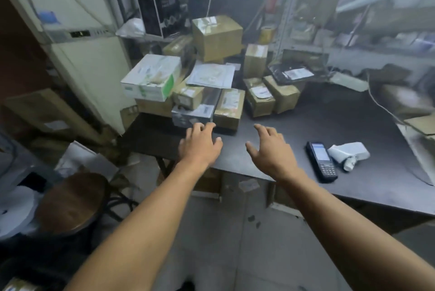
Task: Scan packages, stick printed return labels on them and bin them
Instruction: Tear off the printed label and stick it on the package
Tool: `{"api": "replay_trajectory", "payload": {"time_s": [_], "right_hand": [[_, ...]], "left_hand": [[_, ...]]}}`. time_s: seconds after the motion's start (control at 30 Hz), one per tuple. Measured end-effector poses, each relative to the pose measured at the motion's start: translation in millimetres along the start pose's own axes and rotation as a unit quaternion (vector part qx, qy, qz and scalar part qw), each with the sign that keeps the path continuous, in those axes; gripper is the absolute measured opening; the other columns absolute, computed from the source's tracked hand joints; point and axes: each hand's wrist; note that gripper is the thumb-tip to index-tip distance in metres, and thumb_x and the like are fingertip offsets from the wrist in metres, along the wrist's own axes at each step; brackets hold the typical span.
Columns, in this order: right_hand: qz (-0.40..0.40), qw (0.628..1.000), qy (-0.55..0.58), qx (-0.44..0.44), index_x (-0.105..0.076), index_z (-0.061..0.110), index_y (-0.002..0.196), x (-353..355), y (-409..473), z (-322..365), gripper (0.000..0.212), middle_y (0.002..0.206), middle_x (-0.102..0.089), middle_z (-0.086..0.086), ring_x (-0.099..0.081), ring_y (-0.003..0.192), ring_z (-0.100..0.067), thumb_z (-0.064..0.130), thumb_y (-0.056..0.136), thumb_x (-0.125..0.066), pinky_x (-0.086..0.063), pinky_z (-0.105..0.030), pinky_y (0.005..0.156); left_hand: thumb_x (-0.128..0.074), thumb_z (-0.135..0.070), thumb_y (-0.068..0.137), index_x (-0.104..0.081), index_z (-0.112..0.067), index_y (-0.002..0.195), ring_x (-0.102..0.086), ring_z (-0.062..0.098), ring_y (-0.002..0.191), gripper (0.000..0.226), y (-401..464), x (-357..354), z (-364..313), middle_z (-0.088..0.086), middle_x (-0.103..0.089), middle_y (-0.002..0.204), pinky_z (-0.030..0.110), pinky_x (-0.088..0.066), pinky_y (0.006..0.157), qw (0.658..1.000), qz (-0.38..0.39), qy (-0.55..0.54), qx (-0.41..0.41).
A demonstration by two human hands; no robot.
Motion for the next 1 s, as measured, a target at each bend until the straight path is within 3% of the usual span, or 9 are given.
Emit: {"api": "replay_trajectory", "payload": {"time_s": [0.2,0.53,0.8,1.0], "right_hand": [[-0.008,0.999,0.012,-0.042,-0.029,0.024,0.15,16,66,-51,0.06,0.149,-0.037,-0.006,-0.04,0.131,-0.03,0.046,0.098,-0.047,-0.042,-0.046,0.099],[0.004,0.987,0.024,-0.157,-0.03,0.027,0.148,30,173,-139,0.057,0.145,-0.04,-0.01,-0.042,0.13,-0.033,0.045,0.097,-0.048,-0.043,-0.045,0.099],[0.017,0.977,0.084,-0.197,-0.027,0.028,0.15,35,261,-223,0.057,0.136,-0.047,-0.016,-0.05,0.121,-0.035,0.04,0.098,-0.049,-0.042,-0.039,0.093],[0.023,0.965,0.16,-0.204,-0.03,0.023,0.15,34,351,-285,0.058,0.139,-0.044,-0.019,-0.048,0.125,-0.036,0.036,0.098,-0.053,-0.039,-0.038,0.1]], "left_hand": [[-0.048,-0.043,0.098,-0.039,-0.029,0.146,-0.039,0.025,0.133,0.051,72,-29,-56,0.003,-0.041,0.145,0.044,-0.042,0.102,0.999,0.0,-0.014,-0.034],[-0.046,-0.043,0.098,-0.041,-0.029,0.144,-0.043,0.026,0.129,0.048,220,-81,-139,0.003,-0.043,0.144,0.042,-0.045,0.098,0.992,0.065,-0.054,-0.099],[-0.046,-0.042,0.098,-0.041,-0.031,0.144,-0.042,0.025,0.132,0.047,309,-124,-195,0.001,-0.043,0.143,0.042,-0.046,0.098,0.99,0.094,-0.045,-0.093],[-0.049,-0.038,0.096,-0.044,-0.033,0.142,-0.043,0.027,0.13,0.047,373,-153,-232,0.004,-0.046,0.14,0.041,-0.045,0.098,0.993,0.087,-0.075,-0.028]]}}
Point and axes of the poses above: each hand's wrist, its own y-axis towards the middle knuckle, its own x-axis out of the back of the hand, z = x × y
